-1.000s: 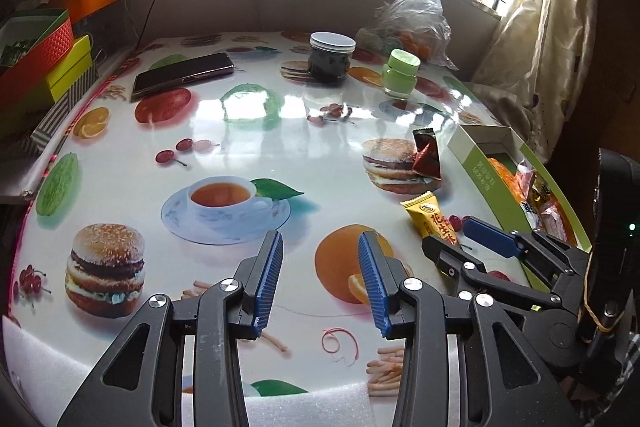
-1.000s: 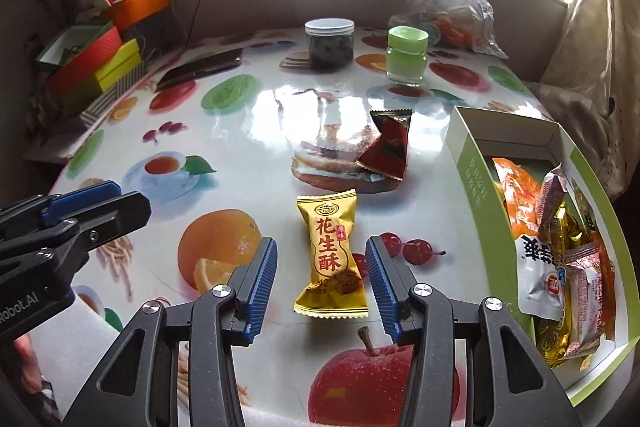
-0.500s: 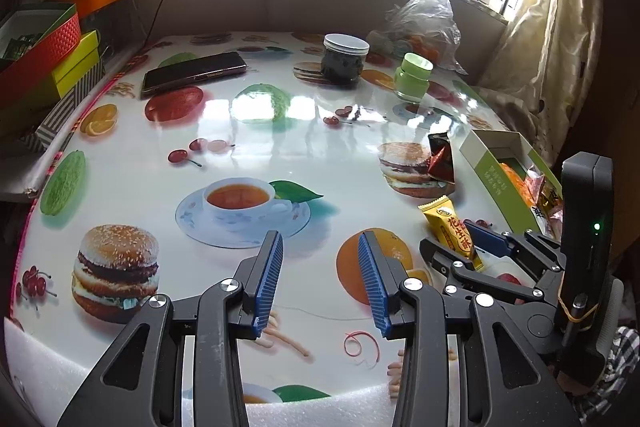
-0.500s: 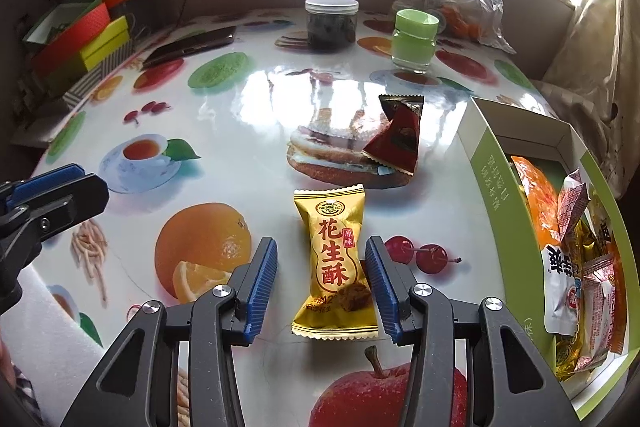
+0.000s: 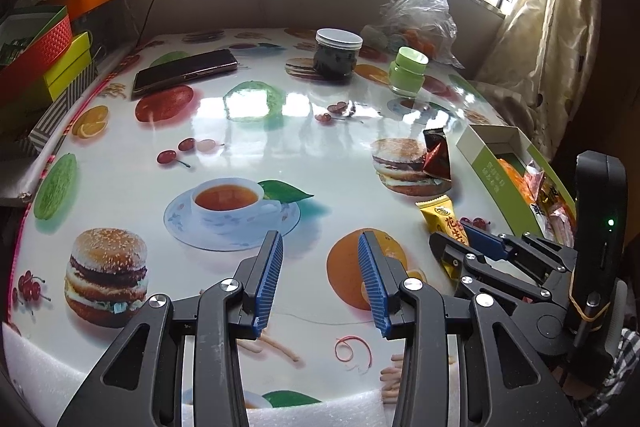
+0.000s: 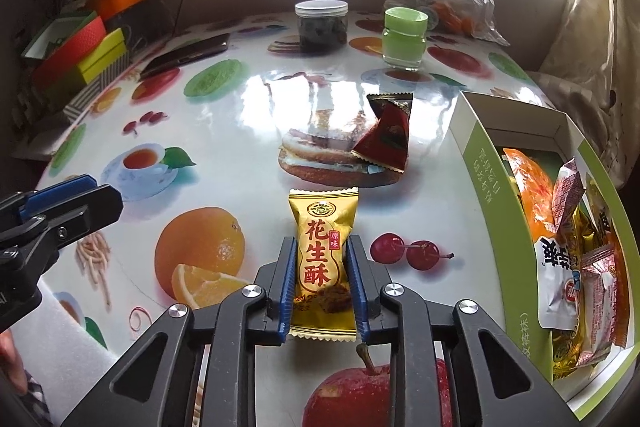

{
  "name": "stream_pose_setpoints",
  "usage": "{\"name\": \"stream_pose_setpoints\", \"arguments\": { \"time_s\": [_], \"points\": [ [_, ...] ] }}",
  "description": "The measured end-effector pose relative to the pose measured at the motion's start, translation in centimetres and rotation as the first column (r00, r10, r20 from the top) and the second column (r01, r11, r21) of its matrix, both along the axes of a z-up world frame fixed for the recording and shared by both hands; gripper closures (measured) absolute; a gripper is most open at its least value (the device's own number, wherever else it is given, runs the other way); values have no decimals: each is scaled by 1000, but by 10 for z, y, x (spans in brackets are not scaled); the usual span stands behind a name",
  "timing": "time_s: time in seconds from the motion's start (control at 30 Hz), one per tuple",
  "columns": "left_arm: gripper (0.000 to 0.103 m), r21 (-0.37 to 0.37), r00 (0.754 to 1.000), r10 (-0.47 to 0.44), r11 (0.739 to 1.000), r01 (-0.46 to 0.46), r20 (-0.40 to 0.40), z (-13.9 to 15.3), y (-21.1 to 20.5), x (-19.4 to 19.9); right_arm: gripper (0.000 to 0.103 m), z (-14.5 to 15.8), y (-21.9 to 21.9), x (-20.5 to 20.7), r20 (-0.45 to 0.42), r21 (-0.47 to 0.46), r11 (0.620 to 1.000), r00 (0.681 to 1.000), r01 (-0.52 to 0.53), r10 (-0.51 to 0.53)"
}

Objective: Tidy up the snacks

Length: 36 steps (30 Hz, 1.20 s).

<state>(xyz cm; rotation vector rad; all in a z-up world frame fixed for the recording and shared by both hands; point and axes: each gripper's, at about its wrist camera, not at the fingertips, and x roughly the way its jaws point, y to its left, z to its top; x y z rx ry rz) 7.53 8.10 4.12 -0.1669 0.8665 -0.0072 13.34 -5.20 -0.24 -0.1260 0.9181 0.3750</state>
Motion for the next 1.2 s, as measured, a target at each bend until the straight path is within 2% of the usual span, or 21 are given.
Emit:
{"name": "stream_pose_setpoints", "arguments": {
  "time_s": [0.47,0.77,1.2],
  "points": [
    [62,14,1000,-21,1000,21,-6,2,-11,8,81,26,-15,-9,41,74,997,999,15,-18],
    [62,-21,998,-65,998,65,-19,4,-26,27,81,44,-45,-14,57,119,990,995,79,-86],
    [62,-70,989,-148,987,146,-14,8,-60,57,81,54,-80,-15,72,134,981,985,144,-154]
  ]
}}
